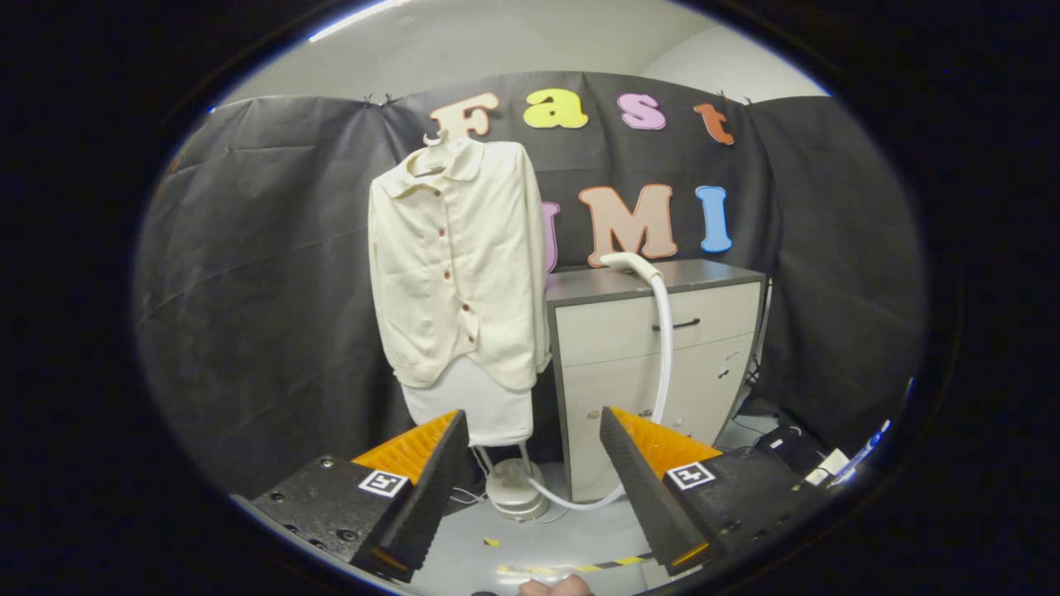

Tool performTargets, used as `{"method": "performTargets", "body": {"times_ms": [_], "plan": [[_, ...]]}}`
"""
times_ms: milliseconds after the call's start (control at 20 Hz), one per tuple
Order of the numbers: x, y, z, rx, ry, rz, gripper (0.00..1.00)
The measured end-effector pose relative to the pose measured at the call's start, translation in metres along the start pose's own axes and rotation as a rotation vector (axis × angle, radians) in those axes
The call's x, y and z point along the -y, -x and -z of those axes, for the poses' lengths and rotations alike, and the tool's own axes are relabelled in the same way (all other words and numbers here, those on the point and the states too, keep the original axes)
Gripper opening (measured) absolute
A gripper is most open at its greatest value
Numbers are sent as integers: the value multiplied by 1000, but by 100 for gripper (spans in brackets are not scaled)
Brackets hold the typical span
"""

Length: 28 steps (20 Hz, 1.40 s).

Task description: Iron the clothes twice with a garment steamer, once on the left side and once on the right side.

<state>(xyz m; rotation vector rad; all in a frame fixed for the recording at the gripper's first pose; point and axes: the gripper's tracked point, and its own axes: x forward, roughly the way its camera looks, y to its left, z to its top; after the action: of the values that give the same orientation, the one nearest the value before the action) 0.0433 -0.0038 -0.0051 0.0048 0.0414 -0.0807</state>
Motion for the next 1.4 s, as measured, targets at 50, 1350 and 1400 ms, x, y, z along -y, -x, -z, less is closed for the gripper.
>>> {"method": "performTargets", "body": {"times_ms": [50,1350,1400], "plan": [[7,-5,-6,9,10,17,98],[197,-341,-155,92,135,-29,98],[199,-354,-156,69,135,-35,97]]}}
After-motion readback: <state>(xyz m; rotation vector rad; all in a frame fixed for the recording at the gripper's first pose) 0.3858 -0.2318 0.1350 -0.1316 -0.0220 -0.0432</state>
